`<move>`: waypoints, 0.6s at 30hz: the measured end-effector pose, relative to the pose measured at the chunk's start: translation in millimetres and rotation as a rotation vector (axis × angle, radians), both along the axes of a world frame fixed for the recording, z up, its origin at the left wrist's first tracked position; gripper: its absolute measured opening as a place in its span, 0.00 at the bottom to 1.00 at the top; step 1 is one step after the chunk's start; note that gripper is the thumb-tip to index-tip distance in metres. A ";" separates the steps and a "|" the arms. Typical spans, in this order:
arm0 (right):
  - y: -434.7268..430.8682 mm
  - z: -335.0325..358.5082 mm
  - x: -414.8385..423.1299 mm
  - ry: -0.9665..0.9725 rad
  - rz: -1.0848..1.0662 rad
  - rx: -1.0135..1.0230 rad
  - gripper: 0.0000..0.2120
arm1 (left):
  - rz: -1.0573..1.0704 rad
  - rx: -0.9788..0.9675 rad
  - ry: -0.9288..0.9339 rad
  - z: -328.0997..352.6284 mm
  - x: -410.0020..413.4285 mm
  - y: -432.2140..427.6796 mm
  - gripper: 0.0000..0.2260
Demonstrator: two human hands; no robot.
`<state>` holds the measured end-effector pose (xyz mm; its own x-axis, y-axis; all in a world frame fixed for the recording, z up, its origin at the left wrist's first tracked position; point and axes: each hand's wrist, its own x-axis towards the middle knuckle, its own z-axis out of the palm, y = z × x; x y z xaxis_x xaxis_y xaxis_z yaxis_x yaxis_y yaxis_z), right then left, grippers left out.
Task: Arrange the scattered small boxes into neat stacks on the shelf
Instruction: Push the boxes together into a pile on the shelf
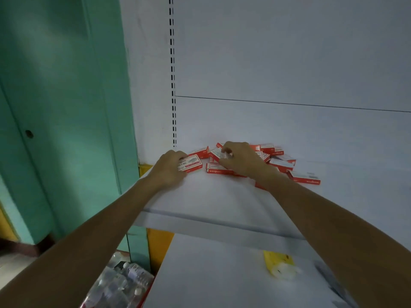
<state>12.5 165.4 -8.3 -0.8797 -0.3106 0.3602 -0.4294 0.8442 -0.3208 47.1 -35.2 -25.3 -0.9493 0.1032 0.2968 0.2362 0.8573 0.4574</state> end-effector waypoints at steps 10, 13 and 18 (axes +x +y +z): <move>96.6 1.2 72.7 0.102 -0.234 -0.023 0.08 | -0.327 0.024 0.077 5.6 34.2 80.9 0.20; 137.0 0.3 93.9 0.096 -0.369 -0.031 0.12 | -0.370 -0.002 0.097 5.1 36.1 116.4 0.21; 204.5 -2.9 126.7 0.124 -0.550 0.059 0.17 | -0.475 -0.004 0.090 5.4 40.4 181.9 0.22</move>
